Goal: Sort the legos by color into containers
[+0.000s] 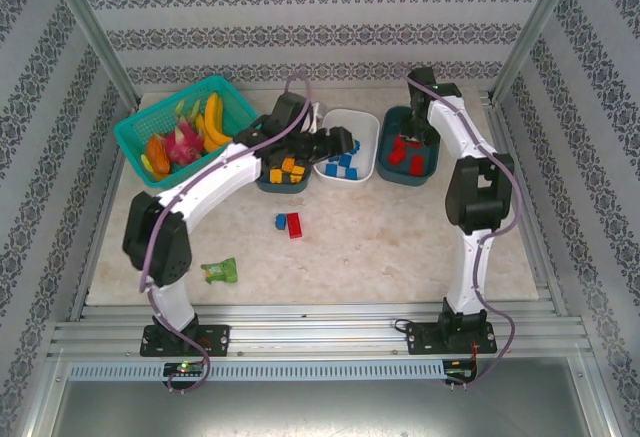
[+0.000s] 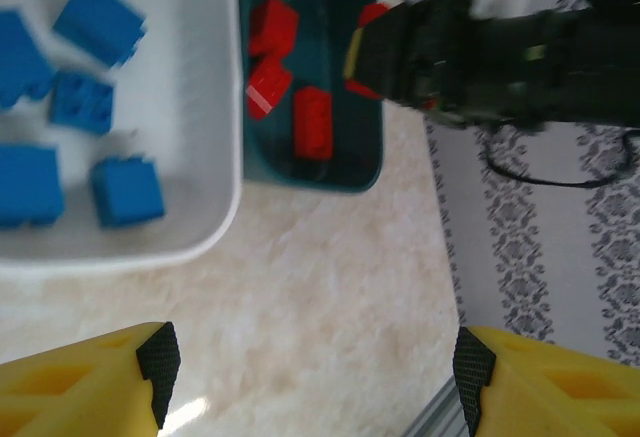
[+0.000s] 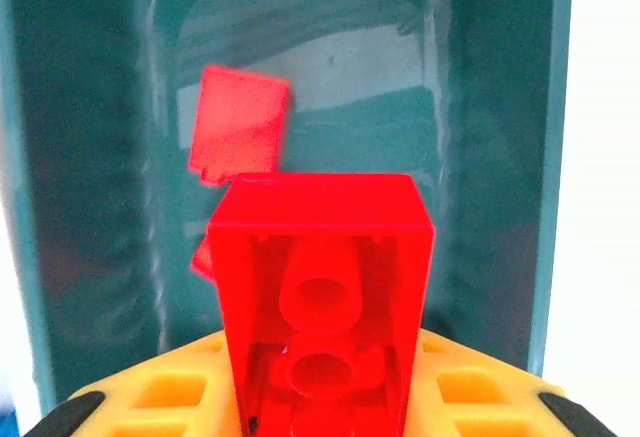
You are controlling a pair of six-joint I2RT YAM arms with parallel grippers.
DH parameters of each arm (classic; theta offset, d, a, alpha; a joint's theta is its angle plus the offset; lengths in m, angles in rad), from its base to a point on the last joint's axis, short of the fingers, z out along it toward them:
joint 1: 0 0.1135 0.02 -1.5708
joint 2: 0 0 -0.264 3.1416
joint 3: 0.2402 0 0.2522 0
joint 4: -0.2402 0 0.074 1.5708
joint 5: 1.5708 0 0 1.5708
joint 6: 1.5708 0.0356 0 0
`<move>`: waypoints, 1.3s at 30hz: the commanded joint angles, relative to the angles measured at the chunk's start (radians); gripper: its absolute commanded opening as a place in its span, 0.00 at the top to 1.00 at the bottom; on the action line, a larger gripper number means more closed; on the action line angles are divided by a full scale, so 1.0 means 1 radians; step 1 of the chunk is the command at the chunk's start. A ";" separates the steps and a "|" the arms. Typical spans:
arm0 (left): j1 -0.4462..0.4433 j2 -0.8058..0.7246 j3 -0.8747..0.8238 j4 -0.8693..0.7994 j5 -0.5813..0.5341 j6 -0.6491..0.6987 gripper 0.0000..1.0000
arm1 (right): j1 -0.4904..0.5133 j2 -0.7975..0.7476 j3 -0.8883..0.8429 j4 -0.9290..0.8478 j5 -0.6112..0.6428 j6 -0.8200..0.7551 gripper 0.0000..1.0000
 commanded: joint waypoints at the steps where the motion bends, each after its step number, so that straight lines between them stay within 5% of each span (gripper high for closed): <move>1: -0.013 0.082 0.149 -0.067 0.031 0.054 0.25 | -0.027 0.089 0.132 -0.104 0.031 0.020 0.74; 7: -0.012 0.252 0.396 -0.148 0.029 0.074 0.25 | -0.059 0.253 0.334 -0.181 0.001 0.034 0.73; 16: -0.010 0.442 0.688 -0.218 0.042 0.083 0.25 | -0.062 0.344 0.390 -0.196 -0.050 0.062 0.71; 25: -0.010 0.389 0.677 -0.296 0.003 0.097 0.25 | -0.038 0.282 0.409 -0.180 -0.060 0.063 0.46; 32: -0.009 0.146 0.398 -0.419 -0.216 0.058 0.24 | 0.022 0.057 0.311 -0.120 -0.069 0.059 0.44; 39: -0.009 -0.175 -0.088 -0.456 -0.370 0.016 0.25 | 0.181 -0.395 -0.279 0.225 -0.216 0.055 0.43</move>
